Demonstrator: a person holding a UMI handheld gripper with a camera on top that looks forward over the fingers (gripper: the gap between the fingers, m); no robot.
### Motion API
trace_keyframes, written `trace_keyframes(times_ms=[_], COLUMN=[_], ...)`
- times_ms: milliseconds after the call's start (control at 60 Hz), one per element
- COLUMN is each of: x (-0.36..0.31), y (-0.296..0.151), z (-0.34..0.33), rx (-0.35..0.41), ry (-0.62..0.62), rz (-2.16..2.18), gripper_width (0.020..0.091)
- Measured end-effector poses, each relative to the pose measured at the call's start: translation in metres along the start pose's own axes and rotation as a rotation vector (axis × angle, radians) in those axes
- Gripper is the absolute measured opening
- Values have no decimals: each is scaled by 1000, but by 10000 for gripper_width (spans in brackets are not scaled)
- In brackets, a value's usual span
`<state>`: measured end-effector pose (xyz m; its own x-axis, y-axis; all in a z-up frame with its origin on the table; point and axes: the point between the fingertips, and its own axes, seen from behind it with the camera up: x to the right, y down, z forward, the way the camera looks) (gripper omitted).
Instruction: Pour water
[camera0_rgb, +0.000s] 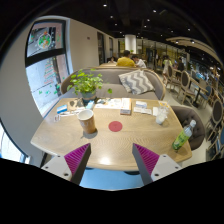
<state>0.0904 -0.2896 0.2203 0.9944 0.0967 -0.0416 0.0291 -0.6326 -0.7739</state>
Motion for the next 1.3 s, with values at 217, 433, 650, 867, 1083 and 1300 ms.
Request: trace_keyframes(times_ms=[217, 433, 650, 867, 1083, 1300], x=[145, 273, 357, 385, 391, 392], y=[52, 88, 85, 66, 57, 56], z=[17, 44, 95, 153, 178, 178], rx=[-28, -21, 36, 97, 139, 144], ry=[85, 171, 210, 178, 173, 189], rz=[26, 76, 84, 49, 75, 80], gripper_width=[848, 850, 854, 830, 537, 453])
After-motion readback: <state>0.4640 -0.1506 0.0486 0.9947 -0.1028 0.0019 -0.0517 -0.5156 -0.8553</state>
